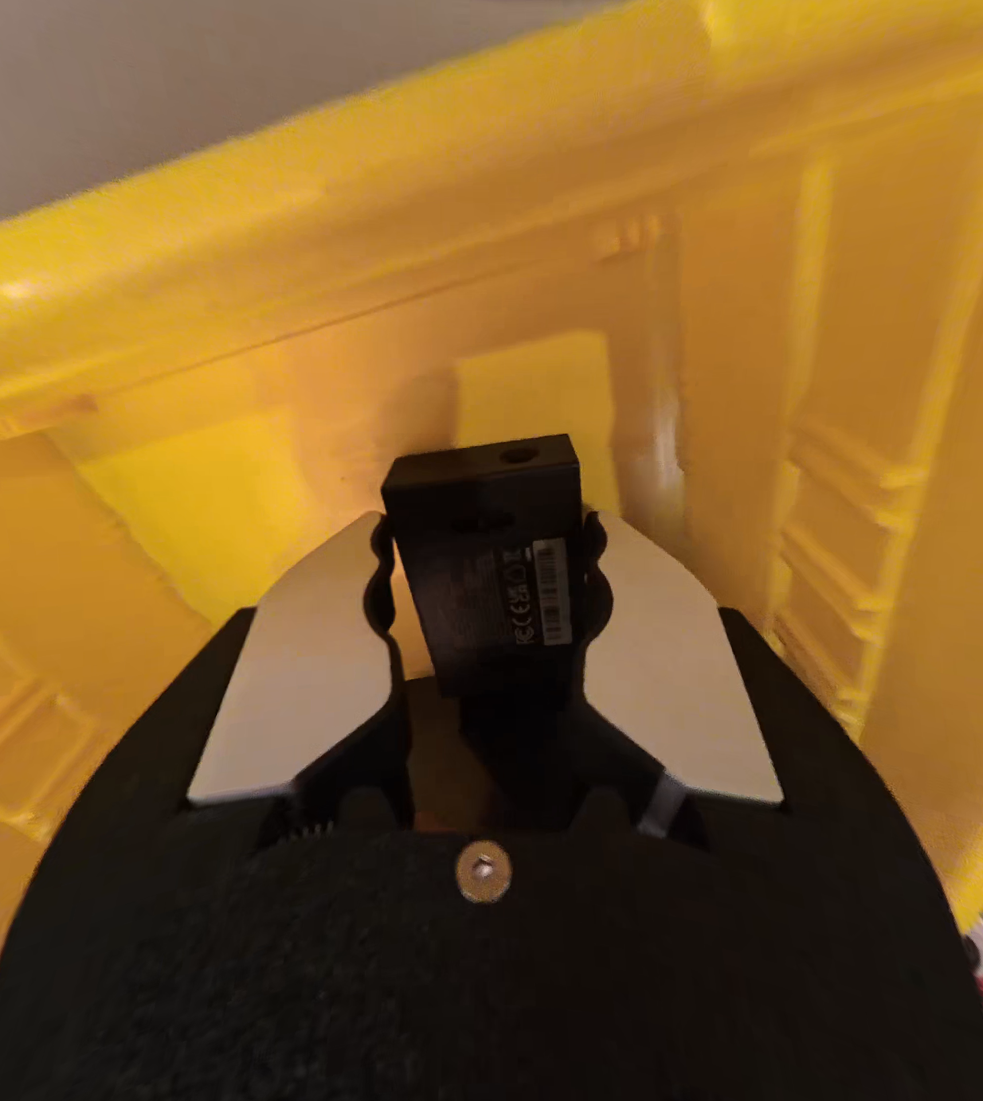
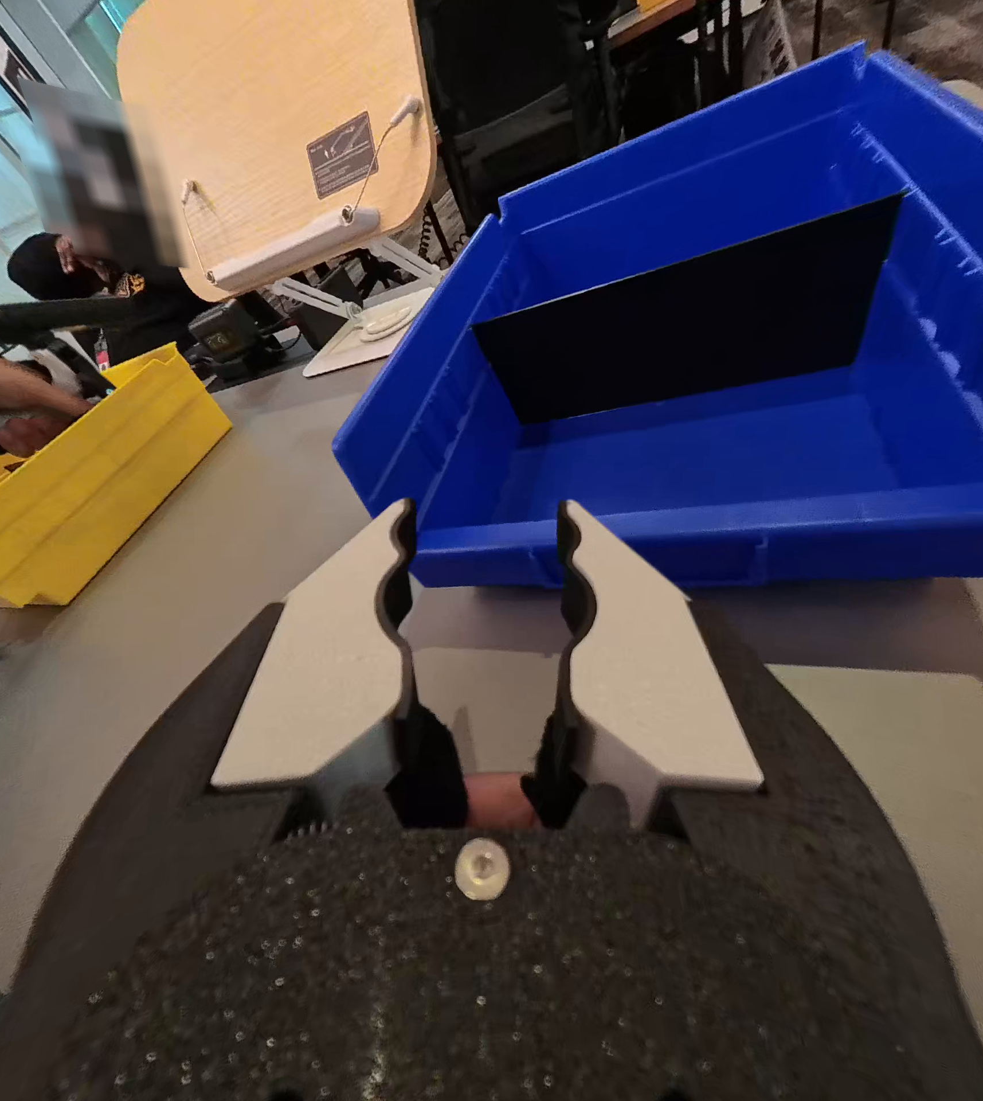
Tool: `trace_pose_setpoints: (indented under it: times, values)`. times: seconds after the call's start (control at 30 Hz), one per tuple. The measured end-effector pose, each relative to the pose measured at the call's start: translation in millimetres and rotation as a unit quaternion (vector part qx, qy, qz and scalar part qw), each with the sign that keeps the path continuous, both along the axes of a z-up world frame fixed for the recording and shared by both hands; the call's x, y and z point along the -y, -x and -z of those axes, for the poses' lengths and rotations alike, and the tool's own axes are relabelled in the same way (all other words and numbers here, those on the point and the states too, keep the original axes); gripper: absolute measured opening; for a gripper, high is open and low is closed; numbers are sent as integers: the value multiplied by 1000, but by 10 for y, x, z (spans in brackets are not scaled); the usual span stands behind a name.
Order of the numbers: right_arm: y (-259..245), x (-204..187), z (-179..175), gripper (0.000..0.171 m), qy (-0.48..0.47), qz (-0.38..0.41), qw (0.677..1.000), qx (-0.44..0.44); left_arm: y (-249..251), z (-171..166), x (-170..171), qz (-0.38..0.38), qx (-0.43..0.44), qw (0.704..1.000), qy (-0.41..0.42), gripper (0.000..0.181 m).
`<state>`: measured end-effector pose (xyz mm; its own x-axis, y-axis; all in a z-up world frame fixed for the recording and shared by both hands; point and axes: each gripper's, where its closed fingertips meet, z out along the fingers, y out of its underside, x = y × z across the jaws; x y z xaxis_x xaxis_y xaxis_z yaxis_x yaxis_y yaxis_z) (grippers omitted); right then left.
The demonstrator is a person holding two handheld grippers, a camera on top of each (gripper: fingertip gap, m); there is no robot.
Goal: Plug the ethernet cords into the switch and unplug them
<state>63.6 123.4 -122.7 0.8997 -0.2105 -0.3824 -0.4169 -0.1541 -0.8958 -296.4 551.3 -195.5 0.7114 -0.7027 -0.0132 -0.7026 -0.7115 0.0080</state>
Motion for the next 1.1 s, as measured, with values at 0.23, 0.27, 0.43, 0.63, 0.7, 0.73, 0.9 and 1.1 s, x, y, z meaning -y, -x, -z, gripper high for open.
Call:
trace_pose_setpoints:
  times: [0.23, 0.27, 0.43, 0.63, 0.7, 0.73, 0.9, 1.1]
  values:
    - [128, -55, -91, 46, -16, -17, 999, 29, -3, -356, -204, 107, 32, 984, -140, 60]
    - [177, -64, -122, 46, -24, -24, 999, 32, 9, -506, -230, 127, 29, 974, -185, 59]
    - [606, -158, -293, 46, -59, -103, 991, 60, -120, -1435, 34, 222, 49, 885, -407, 59]
    - [1281, -461, -491, 49, -81, -222, 972, 13, -464, -2053, 1142, 316, 73, 728, -604, 59]
    - [1512, -603, -565, 52, -85, -257, 962, 27, -624, -1985, 1559, 354, 69, 684, -634, 59]
    - [1599, -682, -597, 52, -85, -268, 958, 45, -705, -1937, 1746, 371, 63, 661, -649, 59]
    - [1952, -1040, -710, 52, -91, -316, 940, 89, -1062, -1624, 2422, 444, 10, 562, -698, 59]
    - [2229, -1204, -578, 52, -95, -357, 925, 85, -1318, -1343, 2799, 476, 17, 529, -702, 59]
